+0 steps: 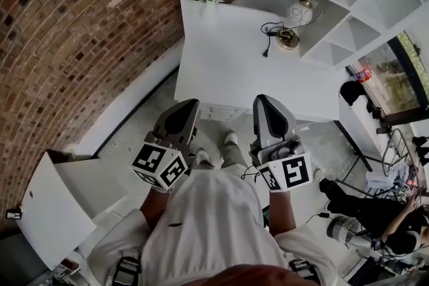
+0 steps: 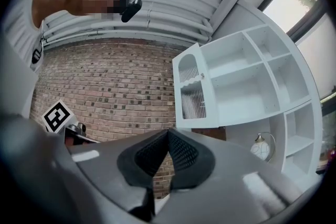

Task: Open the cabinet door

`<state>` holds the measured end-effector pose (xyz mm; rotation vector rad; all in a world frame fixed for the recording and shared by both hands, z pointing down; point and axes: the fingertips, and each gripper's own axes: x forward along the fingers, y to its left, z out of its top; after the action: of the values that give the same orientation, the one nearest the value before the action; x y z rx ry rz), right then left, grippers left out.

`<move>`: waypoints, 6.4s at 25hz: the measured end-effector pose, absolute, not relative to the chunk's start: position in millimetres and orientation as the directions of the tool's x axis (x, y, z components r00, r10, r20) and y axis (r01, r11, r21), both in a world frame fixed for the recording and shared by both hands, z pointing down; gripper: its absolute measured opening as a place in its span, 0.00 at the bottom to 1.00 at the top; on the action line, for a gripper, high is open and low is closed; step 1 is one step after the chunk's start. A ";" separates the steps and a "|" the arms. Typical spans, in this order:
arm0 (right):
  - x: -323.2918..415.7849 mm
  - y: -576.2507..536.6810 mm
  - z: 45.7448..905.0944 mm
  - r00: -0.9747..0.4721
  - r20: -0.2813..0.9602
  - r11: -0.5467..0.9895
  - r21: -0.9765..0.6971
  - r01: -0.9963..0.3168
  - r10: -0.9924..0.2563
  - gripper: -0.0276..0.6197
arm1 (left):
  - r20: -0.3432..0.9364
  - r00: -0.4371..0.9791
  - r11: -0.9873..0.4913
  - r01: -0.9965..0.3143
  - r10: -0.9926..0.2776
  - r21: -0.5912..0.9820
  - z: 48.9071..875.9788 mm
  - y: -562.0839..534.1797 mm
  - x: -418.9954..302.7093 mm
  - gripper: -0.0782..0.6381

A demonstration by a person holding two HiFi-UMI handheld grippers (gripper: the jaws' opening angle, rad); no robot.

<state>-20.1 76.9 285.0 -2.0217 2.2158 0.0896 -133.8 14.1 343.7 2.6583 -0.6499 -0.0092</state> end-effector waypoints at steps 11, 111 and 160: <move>15.1 47.7 293.1 -0.089 -0.155 0.104 -0.091 -0.990 -0.984 0.05 | 0.098 0.883 -0.803 -0.459 -0.458 0.379 345.8 -10.8 -103.9 0.12; 216.8 -193.2 269.8 -0.266 -0.240 0.296 -0.098 -0.950 -0.934 0.35 | 0.062 0.806 -0.776 -0.585 -0.588 0.236 310.6 -197.2 99.4 0.12; 214.3 -278.3 296.4 -0.298 -0.157 0.309 -0.049 -0.950 -0.942 0.35 | 0.114 0.795 -0.751 -0.602 -0.596 0.271 327.6 -236.9 93.7 0.12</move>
<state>214.3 -278.3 296.4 -1.7586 2.4104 0.0792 93.7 -236.9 327.6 2.6908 -0.9199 0.0293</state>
